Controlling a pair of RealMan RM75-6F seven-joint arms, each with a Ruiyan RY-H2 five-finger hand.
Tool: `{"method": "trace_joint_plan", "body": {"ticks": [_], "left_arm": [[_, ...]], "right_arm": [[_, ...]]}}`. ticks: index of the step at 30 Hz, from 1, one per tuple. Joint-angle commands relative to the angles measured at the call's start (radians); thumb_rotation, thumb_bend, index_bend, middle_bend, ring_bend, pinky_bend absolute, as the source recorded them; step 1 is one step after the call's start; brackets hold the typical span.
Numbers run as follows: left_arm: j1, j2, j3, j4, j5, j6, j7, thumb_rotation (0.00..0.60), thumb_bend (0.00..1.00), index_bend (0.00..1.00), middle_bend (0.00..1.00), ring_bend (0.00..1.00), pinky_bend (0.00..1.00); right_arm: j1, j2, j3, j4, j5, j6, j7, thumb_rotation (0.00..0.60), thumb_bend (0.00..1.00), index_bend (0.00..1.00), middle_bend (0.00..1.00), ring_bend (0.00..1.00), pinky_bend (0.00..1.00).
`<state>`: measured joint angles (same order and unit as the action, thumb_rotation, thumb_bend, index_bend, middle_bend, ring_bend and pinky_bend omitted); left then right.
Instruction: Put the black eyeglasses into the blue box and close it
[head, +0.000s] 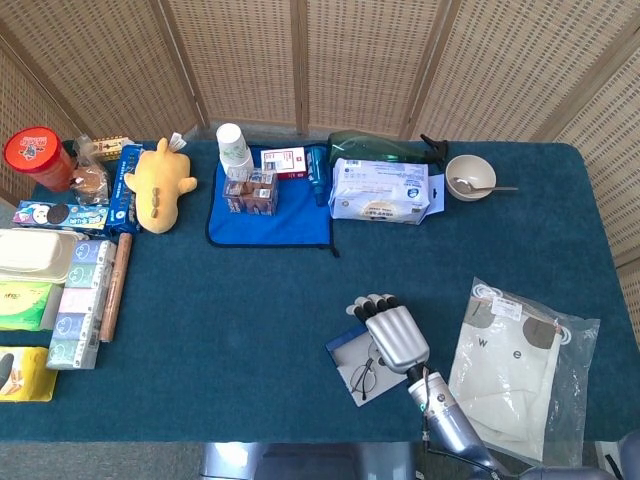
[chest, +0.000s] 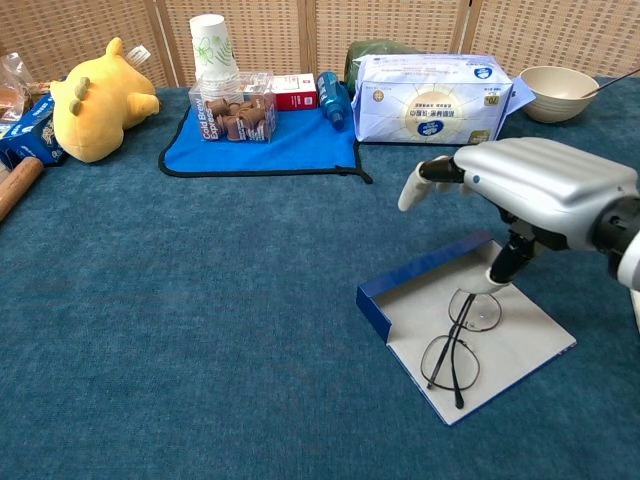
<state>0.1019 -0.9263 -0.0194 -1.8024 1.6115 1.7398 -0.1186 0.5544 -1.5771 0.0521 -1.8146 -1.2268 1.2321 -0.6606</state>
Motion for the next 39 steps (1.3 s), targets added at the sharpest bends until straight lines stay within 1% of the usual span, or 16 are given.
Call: {"method": "trace_joint_plan", "body": {"ticks": [1, 8, 23, 29, 33, 39], "left_arm": [[0.001, 0.001, 0.0, -0.001, 0.001, 0.001, 0.001, 0.532, 0.32, 0.08, 0.02, 0.0, 0.0], [0.006, 0.005, 0.001, -0.002, 0.001, 0.007, 0.001, 0.527, 0.32, 0.08, 0.02, 0.0, 0.0], [0.012, 0.005, 0.001, 0.001, 0.002, 0.016, -0.002, 0.532, 0.32, 0.08, 0.02, 0.0, 0.0], [0.012, 0.004, 0.0, 0.004, 0.003, 0.016, -0.004, 0.532, 0.32, 0.08, 0.02, 0.0, 0.0], [0.013, 0.005, -0.001, 0.004, 0.004, 0.018, -0.006, 0.536, 0.32, 0.08, 0.02, 0.0, 0.0], [0.014, 0.006, -0.002, 0.002, 0.005, 0.021, -0.006, 0.532, 0.32, 0.08, 0.02, 0.0, 0.0]], "right_arm": [[0.001, -0.018, 0.006, 0.027, -0.004, -0.013, 0.025, 0.6, 0.01, 0.27, 0.26, 0.23, 0.28], [-0.004, -0.048, 0.009, 0.084, -0.018, -0.028, 0.08, 0.6, 0.0, 0.27, 0.26, 0.23, 0.27], [-0.005, -0.07, 0.026, 0.127, -0.004, -0.05, 0.088, 0.6, 0.0, 0.26, 0.26, 0.23, 0.27], [-0.01, -0.076, 0.029, 0.149, 0.002, -0.059, 0.113, 0.6, 0.0, 0.26, 0.26, 0.23, 0.28], [-0.011, -0.074, 0.032, 0.15, -0.004, -0.06, 0.12, 0.6, 0.0, 0.26, 0.26, 0.23, 0.27], [-0.018, -0.054, 0.037, 0.118, -0.035, -0.034, 0.12, 0.6, 0.0, 0.26, 0.26, 0.23, 0.28]]}}
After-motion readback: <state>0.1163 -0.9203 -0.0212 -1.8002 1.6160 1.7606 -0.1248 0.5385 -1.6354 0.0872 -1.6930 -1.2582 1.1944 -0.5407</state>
